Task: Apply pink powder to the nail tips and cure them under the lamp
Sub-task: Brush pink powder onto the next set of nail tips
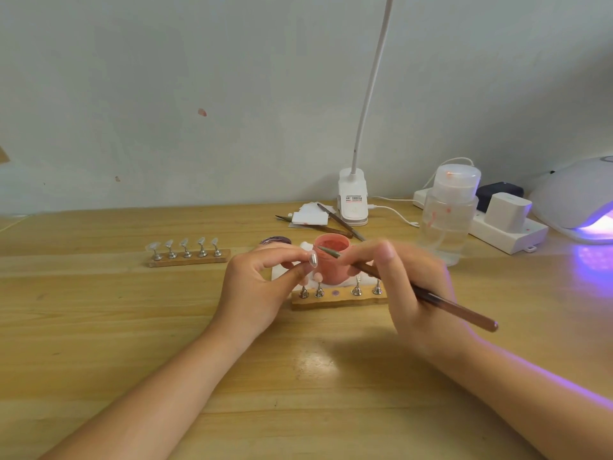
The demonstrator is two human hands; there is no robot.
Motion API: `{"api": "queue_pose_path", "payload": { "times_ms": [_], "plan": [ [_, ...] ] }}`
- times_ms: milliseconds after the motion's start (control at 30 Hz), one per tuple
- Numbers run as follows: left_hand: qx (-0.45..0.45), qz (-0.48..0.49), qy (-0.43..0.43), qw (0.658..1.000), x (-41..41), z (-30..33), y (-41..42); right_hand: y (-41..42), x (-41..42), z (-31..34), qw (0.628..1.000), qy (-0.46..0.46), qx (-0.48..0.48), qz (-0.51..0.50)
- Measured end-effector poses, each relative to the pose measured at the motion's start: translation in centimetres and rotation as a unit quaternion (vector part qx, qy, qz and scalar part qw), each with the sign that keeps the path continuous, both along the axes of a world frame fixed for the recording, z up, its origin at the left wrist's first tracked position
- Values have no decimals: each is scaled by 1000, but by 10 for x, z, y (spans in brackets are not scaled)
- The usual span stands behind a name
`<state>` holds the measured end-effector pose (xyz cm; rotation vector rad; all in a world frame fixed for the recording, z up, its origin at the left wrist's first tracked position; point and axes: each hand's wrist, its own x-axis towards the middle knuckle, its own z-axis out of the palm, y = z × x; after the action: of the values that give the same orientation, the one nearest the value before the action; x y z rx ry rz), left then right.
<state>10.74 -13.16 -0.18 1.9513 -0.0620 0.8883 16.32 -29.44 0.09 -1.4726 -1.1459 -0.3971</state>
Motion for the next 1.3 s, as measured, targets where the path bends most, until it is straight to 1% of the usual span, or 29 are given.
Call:
{"api": "queue_pose_path", "payload": {
  "times_ms": [67,133,200,267,333,400,467,533,600,667,733,800,867,933,1000,1067,1167,1233,1300],
  "plan": [
    [7,-4,-4,1000,0,0,0,-2,0,-3,1000,14,-18,-6],
    [9,-3,-11,1000,0,0,0,-3,-2,-3,999,36,-10,-3],
    [14,-1,-17,1000,1,0,0,-3,-2,-2,1000,18,12,-10],
    [22,-4,-20,1000,1,0,0,-2,-2,-2,1000,0,7,-20],
    [28,-6,-29,999,0,-1,0,-2,-2,-3,1000,17,-17,-12],
    [26,-6,-35,999,0,-1,0,-3,-4,-5,999,38,-16,-8],
    [26,-3,-36,999,0,-1,0,-3,-3,-5,1000,23,7,-18],
    [31,-2,-32,999,1,-2,1,-2,-3,-4,1000,5,8,-29],
    [31,2,-33,999,1,-3,1,-2,-3,-6,999,36,-9,-20],
    [28,-2,-39,999,1,-3,1,-3,-4,-7,998,65,-3,-13],
    [29,-8,-42,999,1,-2,0,-2,-5,-6,998,46,22,-20],
    [30,-14,-40,999,2,-2,1,0,-4,-6,999,21,23,-30],
    [30,-15,-42,999,2,-2,1,0,-4,-7,999,45,2,-29],
    [25,-18,-47,998,2,-2,0,-1,-5,-8,997,74,4,-32],
    [23,-16,-47,999,2,-3,0,0,-6,-6,997,66,27,-32],
    [25,-15,-45,999,2,-4,1,2,-6,-5,998,48,28,-37],
    [23,-13,-44,999,2,-3,1,1,-6,-7,996,78,2,-38],
    [25,-14,-46,999,2,-2,0,0,-7,-6,996,84,11,-35],
    [32,-13,-48,998,2,-2,0,0,-7,-5,998,55,21,-39]
  ]
}}
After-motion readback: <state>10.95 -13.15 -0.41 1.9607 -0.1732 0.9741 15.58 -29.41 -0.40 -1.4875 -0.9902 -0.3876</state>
